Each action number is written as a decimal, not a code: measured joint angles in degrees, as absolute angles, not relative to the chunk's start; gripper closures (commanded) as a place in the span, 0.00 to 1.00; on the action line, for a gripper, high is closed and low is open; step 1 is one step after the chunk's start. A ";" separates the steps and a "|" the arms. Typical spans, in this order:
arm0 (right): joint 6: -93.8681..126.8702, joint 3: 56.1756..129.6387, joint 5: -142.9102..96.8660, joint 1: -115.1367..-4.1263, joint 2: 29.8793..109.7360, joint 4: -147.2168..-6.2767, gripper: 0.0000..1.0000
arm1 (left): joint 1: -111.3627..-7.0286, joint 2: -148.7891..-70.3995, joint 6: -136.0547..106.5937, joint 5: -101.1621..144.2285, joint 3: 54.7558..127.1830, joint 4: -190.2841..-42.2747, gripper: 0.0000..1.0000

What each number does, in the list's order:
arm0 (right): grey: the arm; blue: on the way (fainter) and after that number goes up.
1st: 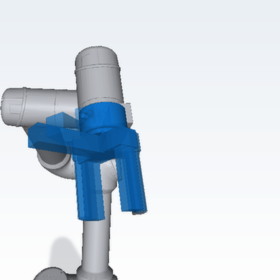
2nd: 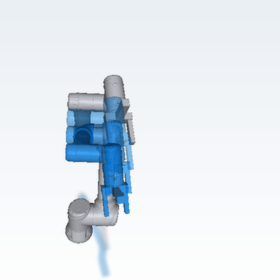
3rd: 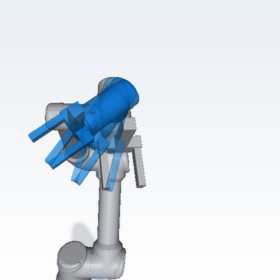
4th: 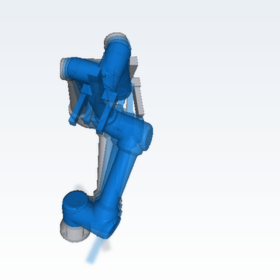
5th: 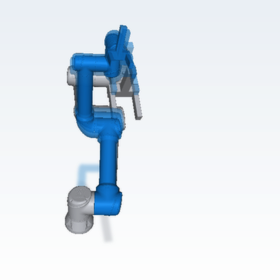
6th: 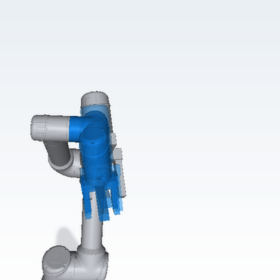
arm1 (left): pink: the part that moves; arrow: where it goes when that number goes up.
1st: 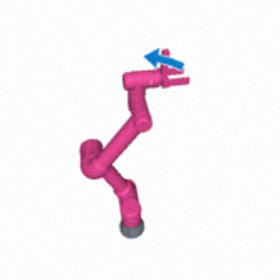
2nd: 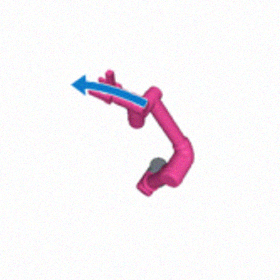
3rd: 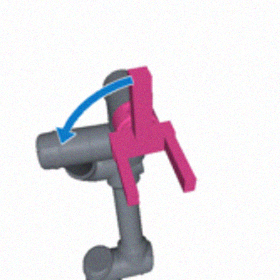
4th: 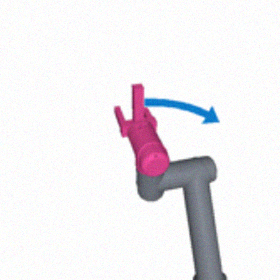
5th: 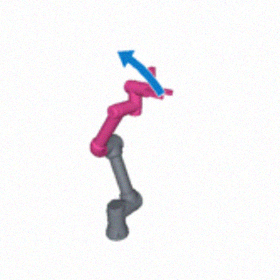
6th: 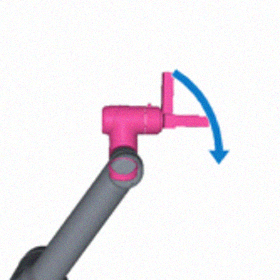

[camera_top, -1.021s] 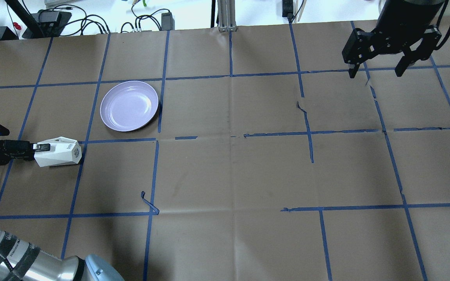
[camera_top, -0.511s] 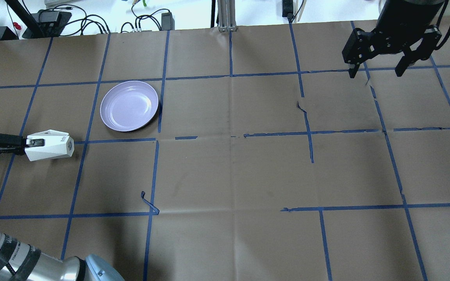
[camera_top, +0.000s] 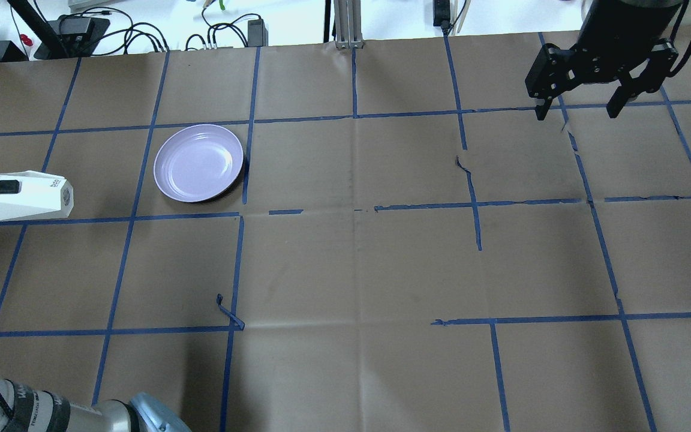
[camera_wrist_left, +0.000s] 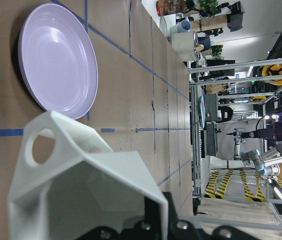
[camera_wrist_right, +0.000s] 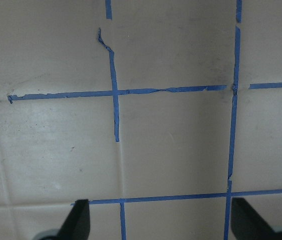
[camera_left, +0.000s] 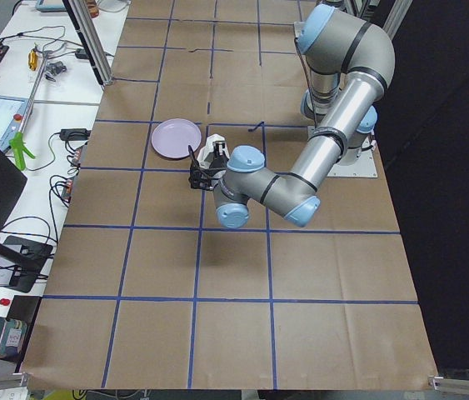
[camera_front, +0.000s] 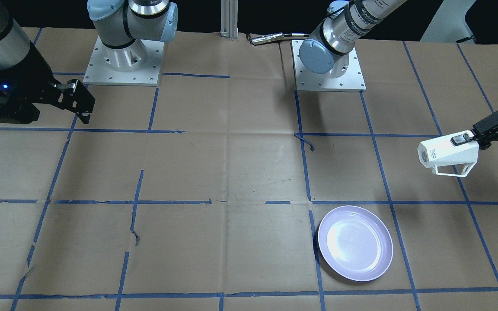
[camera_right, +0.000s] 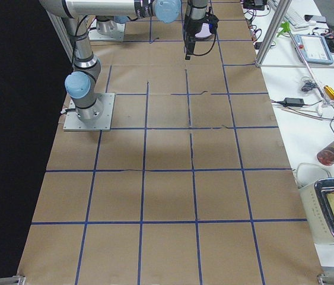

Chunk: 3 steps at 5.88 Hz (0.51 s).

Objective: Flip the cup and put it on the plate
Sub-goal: 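Lift the white cup with the left gripper and rotate it upright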

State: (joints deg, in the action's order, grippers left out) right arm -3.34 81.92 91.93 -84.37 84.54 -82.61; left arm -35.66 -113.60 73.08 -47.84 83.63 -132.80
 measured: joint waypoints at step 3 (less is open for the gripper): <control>-3.34 81.91 91.93 -84.37 84.55 -82.62 0.00 | -51.71 -106.55 42.34 -58.36 82.96 -104.69 1.00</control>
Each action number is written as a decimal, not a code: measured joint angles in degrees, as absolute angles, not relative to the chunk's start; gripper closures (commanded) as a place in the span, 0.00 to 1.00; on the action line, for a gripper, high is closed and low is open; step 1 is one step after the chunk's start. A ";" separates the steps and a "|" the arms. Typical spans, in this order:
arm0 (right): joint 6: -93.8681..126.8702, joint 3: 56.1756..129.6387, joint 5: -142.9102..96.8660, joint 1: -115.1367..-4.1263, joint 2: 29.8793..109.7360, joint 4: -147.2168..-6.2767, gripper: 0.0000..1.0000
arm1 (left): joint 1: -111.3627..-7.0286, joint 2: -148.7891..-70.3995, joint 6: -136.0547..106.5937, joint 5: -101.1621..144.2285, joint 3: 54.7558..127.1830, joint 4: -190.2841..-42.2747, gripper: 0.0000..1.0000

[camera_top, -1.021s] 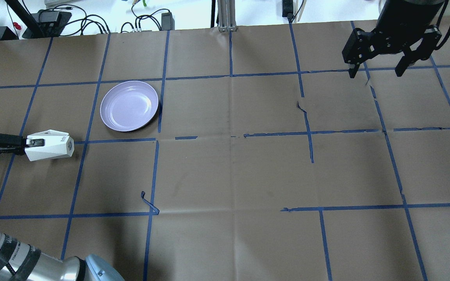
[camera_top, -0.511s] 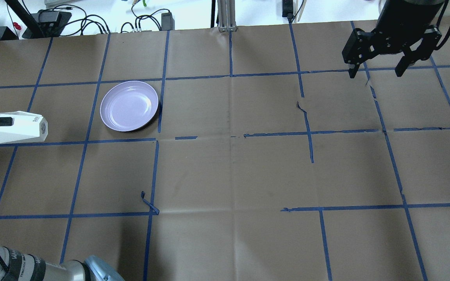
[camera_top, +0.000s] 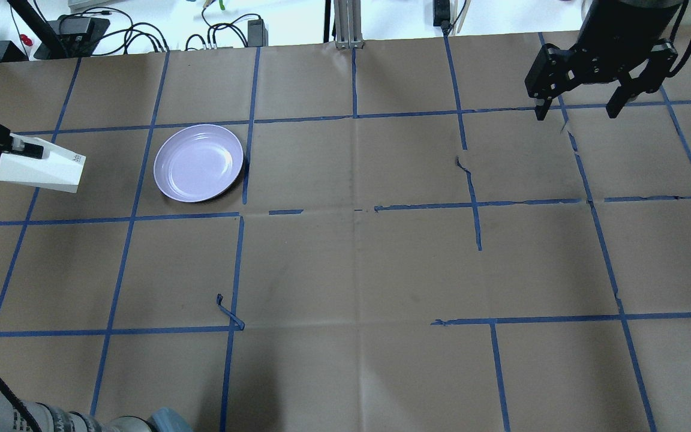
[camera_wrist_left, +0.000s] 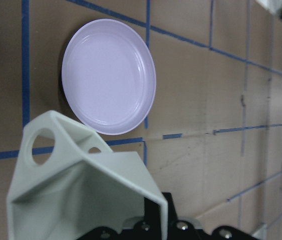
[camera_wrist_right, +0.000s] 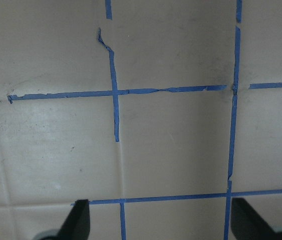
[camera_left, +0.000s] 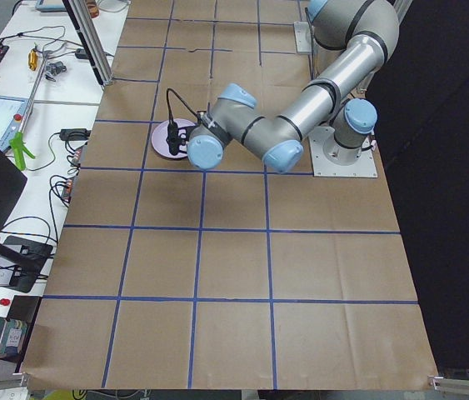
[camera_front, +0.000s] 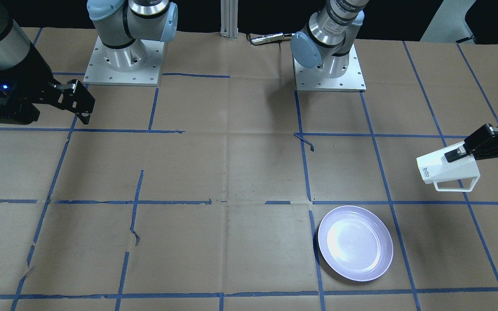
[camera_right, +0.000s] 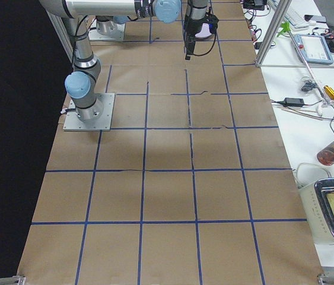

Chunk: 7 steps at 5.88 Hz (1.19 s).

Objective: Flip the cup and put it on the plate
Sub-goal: 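Lift the white cup with the left gripper and rotate it upright, then lower the upright cup onto the lavender plate with the left gripper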

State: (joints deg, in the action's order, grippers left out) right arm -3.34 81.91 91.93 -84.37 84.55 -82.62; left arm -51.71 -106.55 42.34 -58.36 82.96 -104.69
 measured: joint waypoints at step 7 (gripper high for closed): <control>-3.34 81.91 91.93 -84.38 84.55 -82.62 0.00 | -86.63 -108.83 12.58 -93.80 93.61 -58.19 1.00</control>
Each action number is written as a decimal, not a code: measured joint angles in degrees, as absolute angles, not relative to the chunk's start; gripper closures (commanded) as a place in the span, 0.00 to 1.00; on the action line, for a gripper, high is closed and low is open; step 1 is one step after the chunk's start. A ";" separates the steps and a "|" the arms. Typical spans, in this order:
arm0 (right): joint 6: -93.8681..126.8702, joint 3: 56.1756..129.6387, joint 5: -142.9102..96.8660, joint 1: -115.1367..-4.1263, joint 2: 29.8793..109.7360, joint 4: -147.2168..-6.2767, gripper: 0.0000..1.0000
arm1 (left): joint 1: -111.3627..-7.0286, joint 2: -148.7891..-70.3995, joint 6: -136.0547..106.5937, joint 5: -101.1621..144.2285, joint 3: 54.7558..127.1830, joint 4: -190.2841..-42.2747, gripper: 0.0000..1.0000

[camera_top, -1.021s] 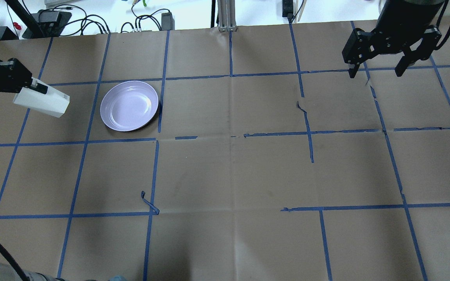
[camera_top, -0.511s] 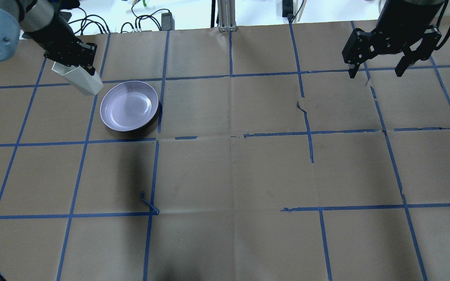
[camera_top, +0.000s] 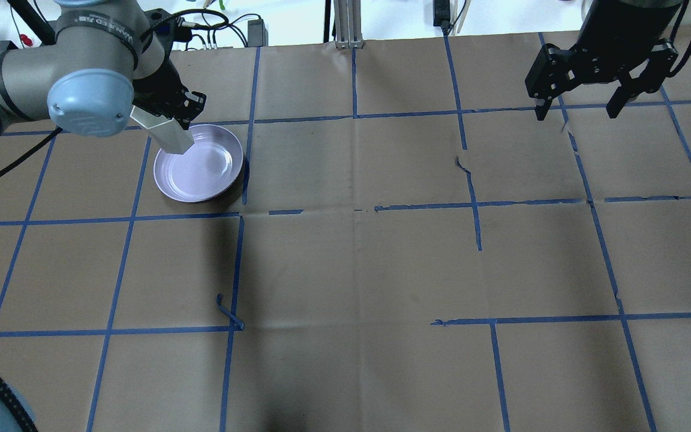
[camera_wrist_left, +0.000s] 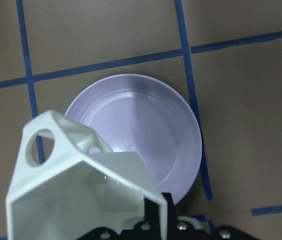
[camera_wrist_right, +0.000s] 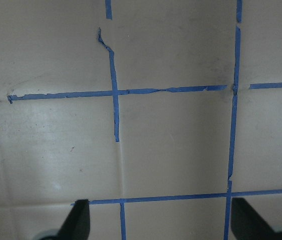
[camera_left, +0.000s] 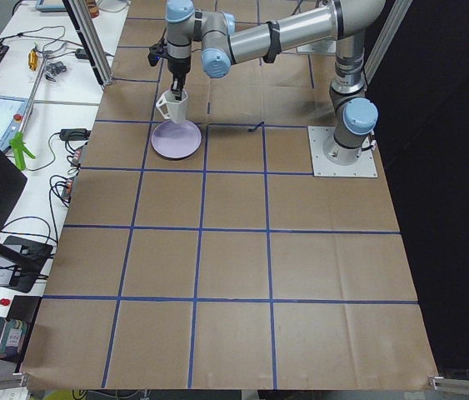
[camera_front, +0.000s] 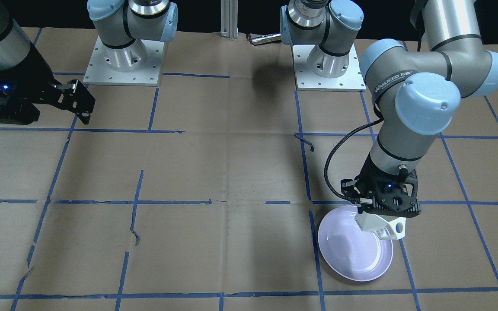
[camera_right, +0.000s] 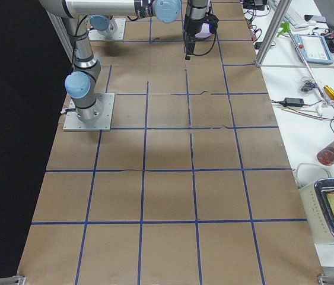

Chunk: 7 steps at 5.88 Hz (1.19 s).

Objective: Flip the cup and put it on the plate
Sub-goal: 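Lower the upright cup onto the lavender plate with the left gripper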

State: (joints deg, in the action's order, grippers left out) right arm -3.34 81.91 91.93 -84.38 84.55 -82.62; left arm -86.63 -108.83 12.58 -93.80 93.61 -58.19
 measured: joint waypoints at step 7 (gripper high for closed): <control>-3.34 81.91 91.93 -84.37 84.55 -82.62 0.00 | -86.19 -112.16 12.94 -94.34 96.41 -54.28 0.00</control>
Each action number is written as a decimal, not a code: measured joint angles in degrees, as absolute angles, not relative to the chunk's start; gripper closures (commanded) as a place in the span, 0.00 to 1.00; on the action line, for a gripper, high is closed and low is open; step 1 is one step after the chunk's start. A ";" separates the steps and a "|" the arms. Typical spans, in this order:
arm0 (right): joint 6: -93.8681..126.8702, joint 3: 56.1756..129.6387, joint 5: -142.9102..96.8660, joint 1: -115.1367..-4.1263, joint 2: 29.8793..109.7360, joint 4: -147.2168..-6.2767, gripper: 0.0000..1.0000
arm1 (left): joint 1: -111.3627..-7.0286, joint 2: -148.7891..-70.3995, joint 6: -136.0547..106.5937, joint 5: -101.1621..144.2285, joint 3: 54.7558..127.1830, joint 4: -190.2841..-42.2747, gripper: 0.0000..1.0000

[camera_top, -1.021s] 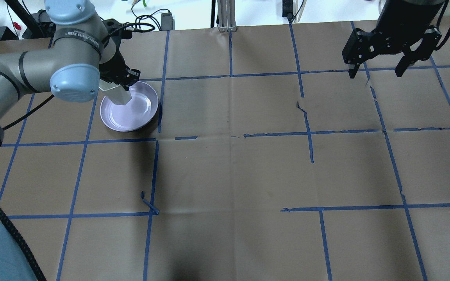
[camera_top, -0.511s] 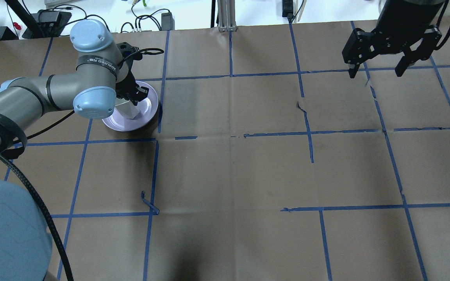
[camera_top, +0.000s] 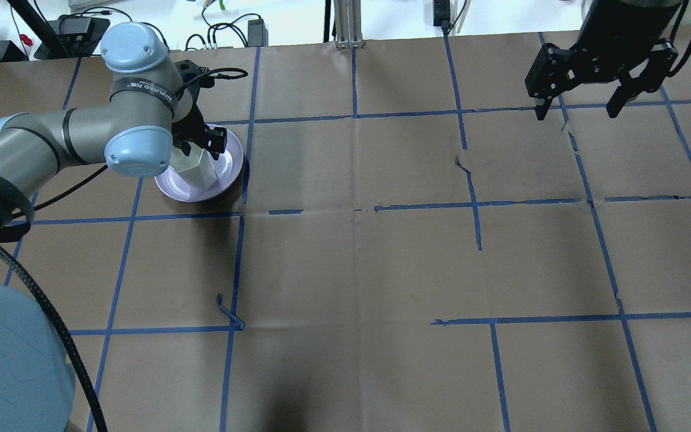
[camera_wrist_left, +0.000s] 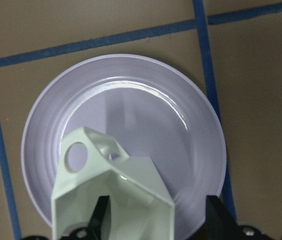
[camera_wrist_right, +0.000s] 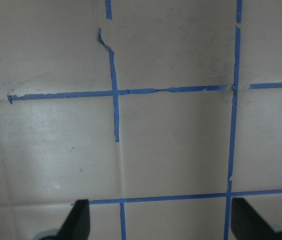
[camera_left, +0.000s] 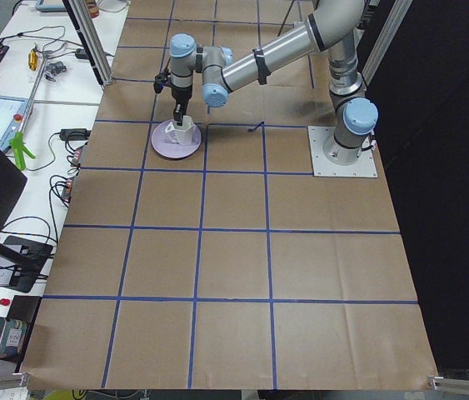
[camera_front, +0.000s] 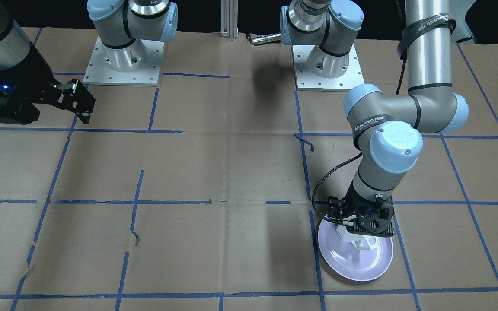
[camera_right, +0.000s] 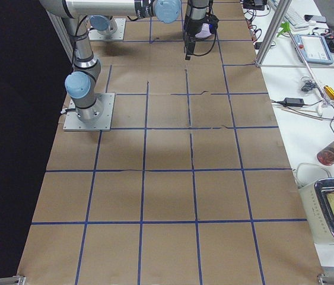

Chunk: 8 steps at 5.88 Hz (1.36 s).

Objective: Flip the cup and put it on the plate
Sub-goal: 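Lower the upright cup onto the lavender plate with the left gripper, then open the left gripper and raise it away from the cup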

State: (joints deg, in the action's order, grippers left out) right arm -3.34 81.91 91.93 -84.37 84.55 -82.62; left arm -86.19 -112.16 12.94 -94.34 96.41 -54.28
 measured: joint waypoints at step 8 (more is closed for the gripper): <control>-3.34 81.91 91.93 -84.37 84.55 -82.62 0.00 | -93.59 -94.06 -2.60 -92.14 84.32 -94.58 0.00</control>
